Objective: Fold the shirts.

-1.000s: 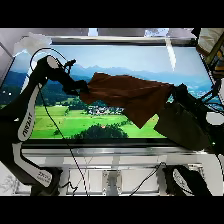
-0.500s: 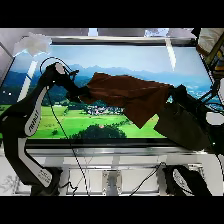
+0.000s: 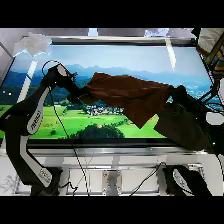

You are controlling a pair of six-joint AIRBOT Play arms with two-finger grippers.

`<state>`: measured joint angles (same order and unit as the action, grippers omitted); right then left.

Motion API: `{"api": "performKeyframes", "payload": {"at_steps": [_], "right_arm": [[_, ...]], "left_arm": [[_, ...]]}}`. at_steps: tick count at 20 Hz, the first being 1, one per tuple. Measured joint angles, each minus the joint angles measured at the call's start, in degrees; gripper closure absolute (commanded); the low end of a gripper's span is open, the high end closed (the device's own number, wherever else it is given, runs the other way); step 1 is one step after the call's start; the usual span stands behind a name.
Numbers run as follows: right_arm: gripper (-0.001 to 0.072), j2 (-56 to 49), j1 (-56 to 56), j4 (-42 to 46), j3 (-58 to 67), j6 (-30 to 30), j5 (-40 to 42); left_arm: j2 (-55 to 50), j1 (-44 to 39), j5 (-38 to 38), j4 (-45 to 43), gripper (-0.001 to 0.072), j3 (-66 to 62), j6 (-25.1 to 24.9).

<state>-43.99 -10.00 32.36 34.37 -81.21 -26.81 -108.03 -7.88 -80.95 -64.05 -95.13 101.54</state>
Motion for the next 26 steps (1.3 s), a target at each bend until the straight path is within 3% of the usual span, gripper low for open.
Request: {"api": "performKeyframes", "payload": {"at_steps": [8, 10, 11, 20, 21, 22, 24, 26], "right_arm": [[0.0682, 0.00, 0.00, 0.24, 0.00, 0.02, 0.00], [0.0682, 0.00, 0.00, 0.24, 0.00, 0.00, -0.04], [0.0682, 0.00, 0.00, 0.24, 0.00, 0.00, -0.13], [0.0682, 0.00, 0.00, 0.26, 0.00, 0.02, -0.31], [0.0682, 0.00, 0.00, 0.26, 0.00, 0.00, -0.28], [0.0682, 0.00, 0.00, 0.26, 0.00, 0.02, -0.31], [0.0682, 0.00, 0.00, 0.26, 0.00, 0.02, -0.31], [0.0682, 0.00, 0.00, 0.26, 0.00, 0.02, -0.31]], "left_arm": [[-2.29, 0.00, 4.13, 1.57, 0.0010, 0.02, 6.56], [-2.43, 0.00, 6.01, 1.60, 0.0041, 0.02, 7.61], [-2.47, 0.00, 6.97, 1.62, 0.0090, 0.02, 8.02], [-3.82, 0.00, 6.93, 2.19, 0.0113, 0.00, 9.46], [-3.96, 0.00, 6.58, 2.10, 0.0197, 0.00, 9.49], [-4.09, 0.00, 6.23, 1.81, 0.0331, 0.02, 9.51], [-4.31, 0.00, 6.67, 1.27, 0.0678, 0.09, 9.49], [-4.35, 0.00, 7.63, 1.07, 0.0694, 0.09, 9.46]]}}
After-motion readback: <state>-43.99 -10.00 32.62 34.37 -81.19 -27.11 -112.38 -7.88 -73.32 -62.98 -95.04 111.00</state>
